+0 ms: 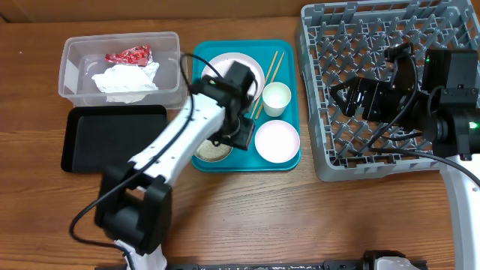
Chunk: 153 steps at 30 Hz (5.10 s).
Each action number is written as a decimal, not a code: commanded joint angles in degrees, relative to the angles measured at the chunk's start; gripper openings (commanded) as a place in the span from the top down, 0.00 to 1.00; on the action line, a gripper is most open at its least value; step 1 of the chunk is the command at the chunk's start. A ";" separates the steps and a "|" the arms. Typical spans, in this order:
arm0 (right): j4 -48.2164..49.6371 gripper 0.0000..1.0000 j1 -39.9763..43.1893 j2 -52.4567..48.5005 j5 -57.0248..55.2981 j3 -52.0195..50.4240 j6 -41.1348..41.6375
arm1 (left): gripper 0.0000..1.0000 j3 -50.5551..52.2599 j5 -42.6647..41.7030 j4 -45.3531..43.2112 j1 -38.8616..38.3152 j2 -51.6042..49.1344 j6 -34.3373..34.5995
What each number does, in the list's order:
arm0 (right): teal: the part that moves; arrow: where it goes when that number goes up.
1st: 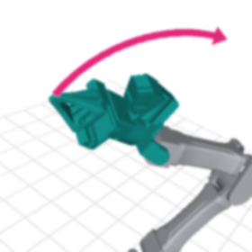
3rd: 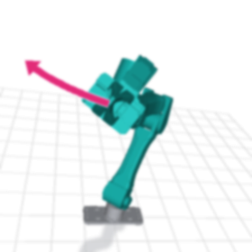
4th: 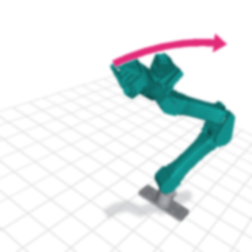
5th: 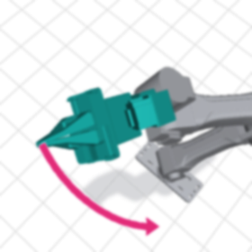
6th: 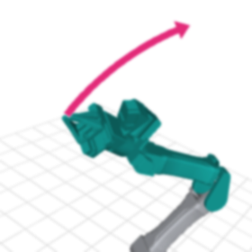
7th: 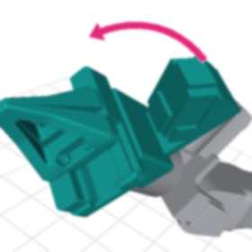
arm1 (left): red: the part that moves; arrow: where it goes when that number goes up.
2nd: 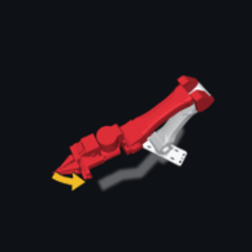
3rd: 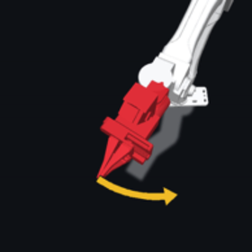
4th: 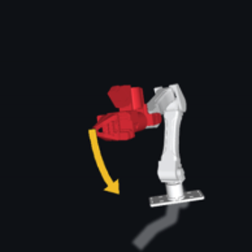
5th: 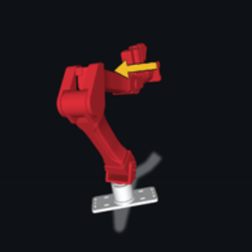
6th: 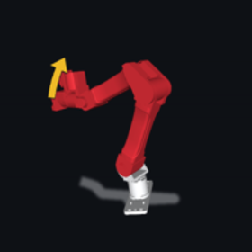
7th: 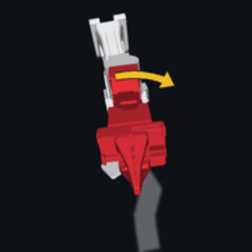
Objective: Sort waste into correct bins and load items into the dishwasher
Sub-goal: 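Reach the left gripper to the rice bowl and grasp its rim, then carry the rice bowl left and tip rice onto the black tray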
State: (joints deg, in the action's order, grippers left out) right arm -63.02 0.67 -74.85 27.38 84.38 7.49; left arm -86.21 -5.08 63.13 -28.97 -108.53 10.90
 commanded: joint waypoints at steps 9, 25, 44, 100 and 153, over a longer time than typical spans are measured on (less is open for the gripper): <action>-0.24 0.00 -0.28 0.20 -0.37 1.46 0.02 | 0.69 1.75 3.76 -3.45 -0.70 -4.96 -2.58; -0.07 0.00 -0.28 0.20 -0.35 1.46 0.04 | 0.96 0.96 5.62 -3.21 -0.63 -11.56 -5.33; -0.31 0.00 -0.28 0.17 -0.35 1.46 0.02 | 0.76 -2.25 4.83 -1.68 -0.70 -11.54 0.87; -0.55 0.00 -0.28 -2.38 1.66 1.46 0.04 | 0.96 13.86 -47.69 -10.36 48.81 8.00 -15.56; -1.60 0.00 -0.28 -2.38 1.64 1.46 0.02 | 0.96 19.17 -85.50 -15.34 64.35 3.15 -3.58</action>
State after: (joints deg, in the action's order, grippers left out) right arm -65.14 0.64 -77.54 28.53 84.38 7.51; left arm -67.05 -89.01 47.13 38.24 -107.55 7.42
